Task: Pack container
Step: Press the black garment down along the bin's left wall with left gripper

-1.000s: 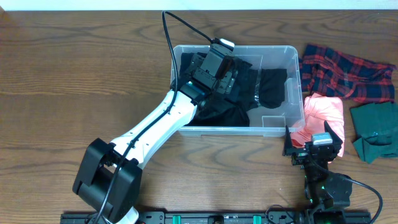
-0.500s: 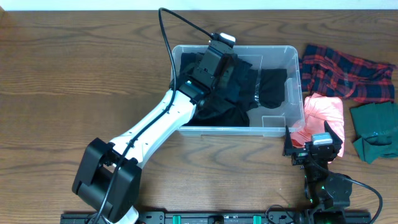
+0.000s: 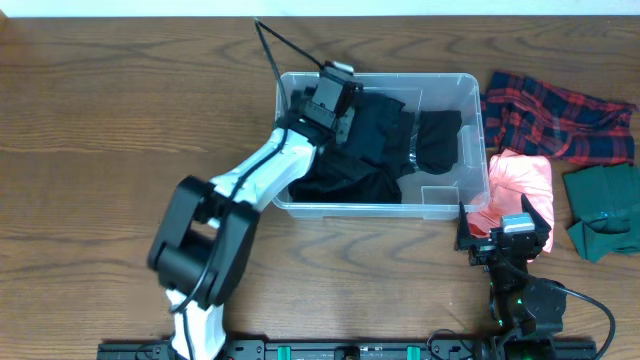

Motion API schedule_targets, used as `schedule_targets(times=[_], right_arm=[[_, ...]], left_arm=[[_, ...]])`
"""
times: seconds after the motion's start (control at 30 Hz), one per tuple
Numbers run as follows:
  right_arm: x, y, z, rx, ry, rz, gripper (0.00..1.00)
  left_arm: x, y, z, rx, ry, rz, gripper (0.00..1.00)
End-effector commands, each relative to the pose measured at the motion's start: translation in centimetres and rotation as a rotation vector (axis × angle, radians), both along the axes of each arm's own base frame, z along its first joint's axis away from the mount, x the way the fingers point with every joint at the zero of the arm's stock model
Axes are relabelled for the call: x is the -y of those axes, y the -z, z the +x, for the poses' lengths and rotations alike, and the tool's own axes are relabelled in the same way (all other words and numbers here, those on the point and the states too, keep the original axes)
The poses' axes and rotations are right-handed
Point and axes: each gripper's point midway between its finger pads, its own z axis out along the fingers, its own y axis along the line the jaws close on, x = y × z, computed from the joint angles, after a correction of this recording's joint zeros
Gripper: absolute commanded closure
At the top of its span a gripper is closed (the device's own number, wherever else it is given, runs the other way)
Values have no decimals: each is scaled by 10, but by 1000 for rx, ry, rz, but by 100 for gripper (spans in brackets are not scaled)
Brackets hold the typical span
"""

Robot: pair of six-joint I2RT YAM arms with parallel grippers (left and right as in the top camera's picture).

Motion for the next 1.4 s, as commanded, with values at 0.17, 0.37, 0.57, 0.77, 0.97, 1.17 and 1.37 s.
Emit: schedule_targets(times=[0.17, 0.37, 0.57, 0.77, 0.97, 1.17, 1.37], right_arm=[[2, 1, 0, 0, 8, -8, 1], [2, 1, 0, 0, 8, -8, 1], [2, 1, 0, 0, 8, -8, 1], [2, 1, 0, 0, 8, -8, 1], [2, 1, 0, 0, 8, -8, 1], [2, 1, 0, -1, 8, -8, 1], [2, 1, 0, -1, 8, -8, 1]], left_arm=[[-9, 76, -9, -139, -17, 77, 94], [-7, 65, -7, -119, -16, 65, 94], [-5, 46, -5, -88, -14, 47, 94], [7, -12, -4, 11, 5, -13, 94], [29, -51, -12, 85, 48, -62, 94], [44, -38, -20, 58, 53, -77, 94], [45, -15, -21, 13, 26, -77, 94]])
